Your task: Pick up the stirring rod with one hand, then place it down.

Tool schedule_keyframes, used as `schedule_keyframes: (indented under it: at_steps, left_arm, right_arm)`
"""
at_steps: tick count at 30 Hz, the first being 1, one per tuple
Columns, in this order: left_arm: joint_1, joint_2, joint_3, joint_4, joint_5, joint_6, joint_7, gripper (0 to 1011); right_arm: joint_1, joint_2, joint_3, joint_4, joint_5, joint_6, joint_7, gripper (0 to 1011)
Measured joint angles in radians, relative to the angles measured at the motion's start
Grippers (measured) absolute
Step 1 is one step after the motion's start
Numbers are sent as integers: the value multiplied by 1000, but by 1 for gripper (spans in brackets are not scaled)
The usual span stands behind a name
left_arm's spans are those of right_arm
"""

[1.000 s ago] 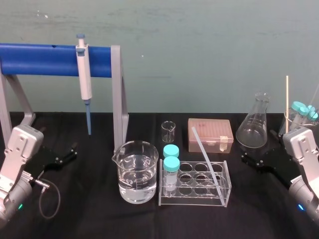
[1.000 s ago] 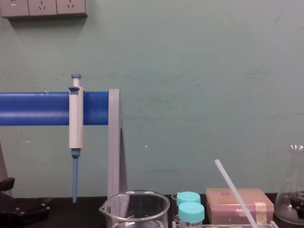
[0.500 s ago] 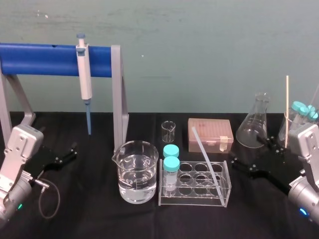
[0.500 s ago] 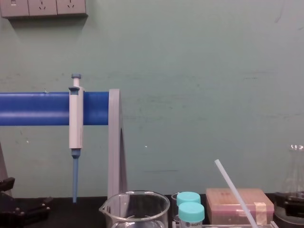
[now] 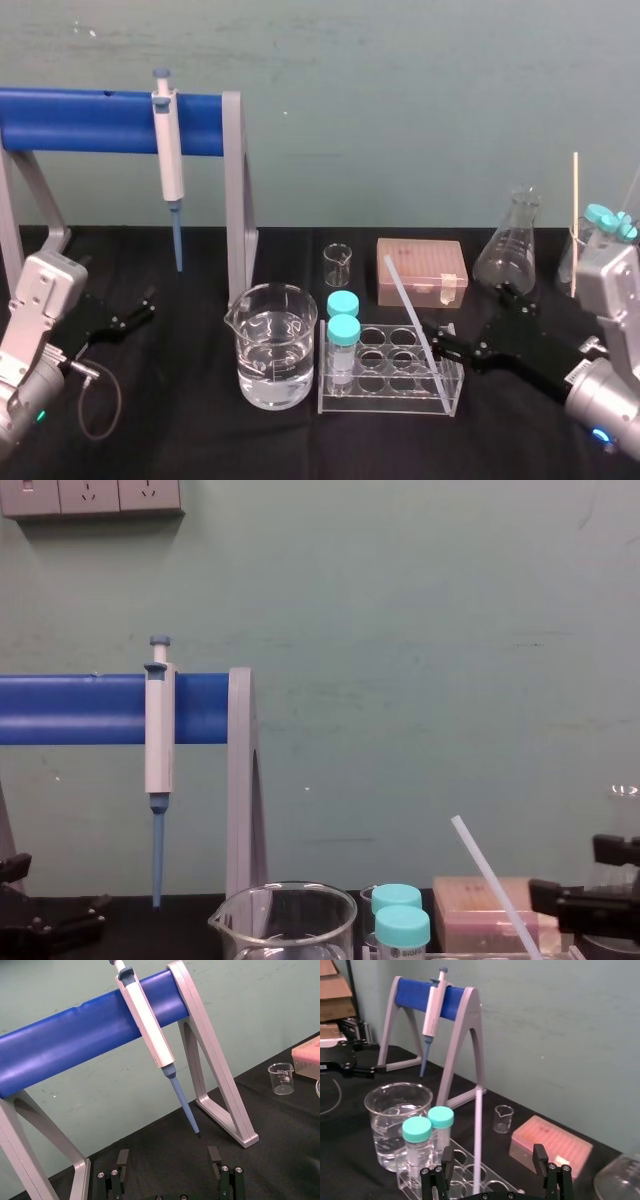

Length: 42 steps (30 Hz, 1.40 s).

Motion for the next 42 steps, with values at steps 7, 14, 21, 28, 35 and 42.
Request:
schedule_keyframes:
  at_steps: [7, 14, 21, 28, 35, 42]
  left_arm:
    - [0, 0, 0, 0, 0, 0, 0, 1000]
    - [0, 0, 0, 0, 0, 0, 0, 1000]
    - [0, 0, 0, 0, 0, 0, 0, 1000]
    - [0, 0, 0, 0, 0, 0, 0, 1000]
    - [0, 0, 0, 0, 0, 0, 0, 1000]
    - [0, 0, 0, 0, 0, 0, 0, 1000]
  right_arm:
    - [61, -51, -22, 51, 3, 35, 53, 1003]
    - [107, -94, -35, 95, -6, 77, 80, 1003]
    - [135, -136, -40, 134, -19, 132, 87, 1003]
    - [158, -170, -39, 171, -43, 152, 86, 1003]
    - [168, -178, -44, 182, -66, 150, 81, 1003]
    - [165, -175, -43, 178, -60, 150, 81, 948]
